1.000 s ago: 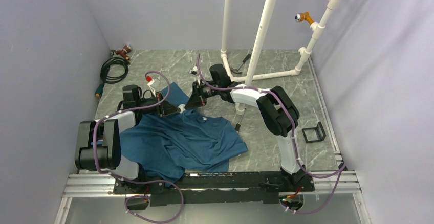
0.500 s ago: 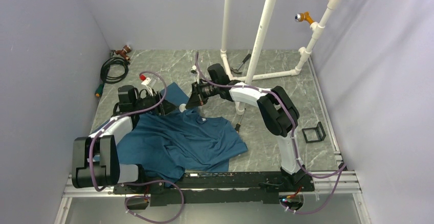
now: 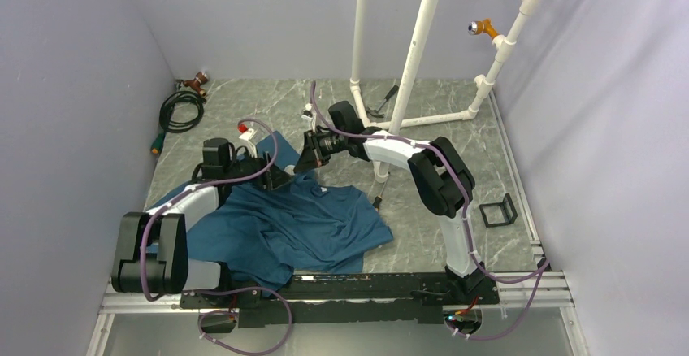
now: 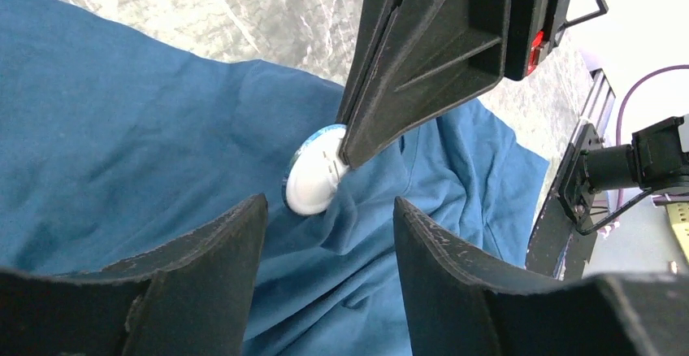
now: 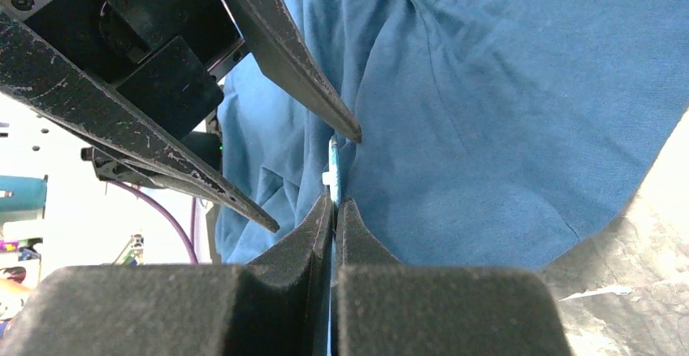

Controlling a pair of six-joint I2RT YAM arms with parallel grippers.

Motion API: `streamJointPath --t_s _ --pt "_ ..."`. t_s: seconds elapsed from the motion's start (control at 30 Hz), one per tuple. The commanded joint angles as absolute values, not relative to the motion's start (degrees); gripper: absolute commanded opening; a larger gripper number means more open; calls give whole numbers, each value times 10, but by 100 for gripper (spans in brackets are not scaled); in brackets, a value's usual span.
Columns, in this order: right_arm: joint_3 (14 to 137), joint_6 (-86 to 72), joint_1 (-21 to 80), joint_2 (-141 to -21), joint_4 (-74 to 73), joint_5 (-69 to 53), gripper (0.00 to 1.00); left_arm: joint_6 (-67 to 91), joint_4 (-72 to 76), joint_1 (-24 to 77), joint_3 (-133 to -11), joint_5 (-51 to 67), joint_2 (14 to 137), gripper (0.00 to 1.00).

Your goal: Remove the brooch from the garment

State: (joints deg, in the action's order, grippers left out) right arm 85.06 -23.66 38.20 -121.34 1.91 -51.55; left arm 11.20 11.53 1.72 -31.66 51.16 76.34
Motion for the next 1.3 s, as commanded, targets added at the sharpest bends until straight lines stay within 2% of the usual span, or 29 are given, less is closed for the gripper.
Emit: streamJointPath --t_s 0.0,0.4,0.7,1.0,1.27 --pt "846 -242 387 -1184 42 -513 0 100 125 27 -342 502 774 62" --pt "832 -235 395 -1175 60 -520 0 90 107 33 -359 480 795 42" --pt "833 -238 395 -1175 62 -517 0 82 98 34 -362 480 806 44" --pt "825 -243 395 -1167 77 -515 0 73 77 40 -372 437 815 31" --pt "825 -240 393 -1166 77 -510 0 71 69 40 -378 437 819 26"
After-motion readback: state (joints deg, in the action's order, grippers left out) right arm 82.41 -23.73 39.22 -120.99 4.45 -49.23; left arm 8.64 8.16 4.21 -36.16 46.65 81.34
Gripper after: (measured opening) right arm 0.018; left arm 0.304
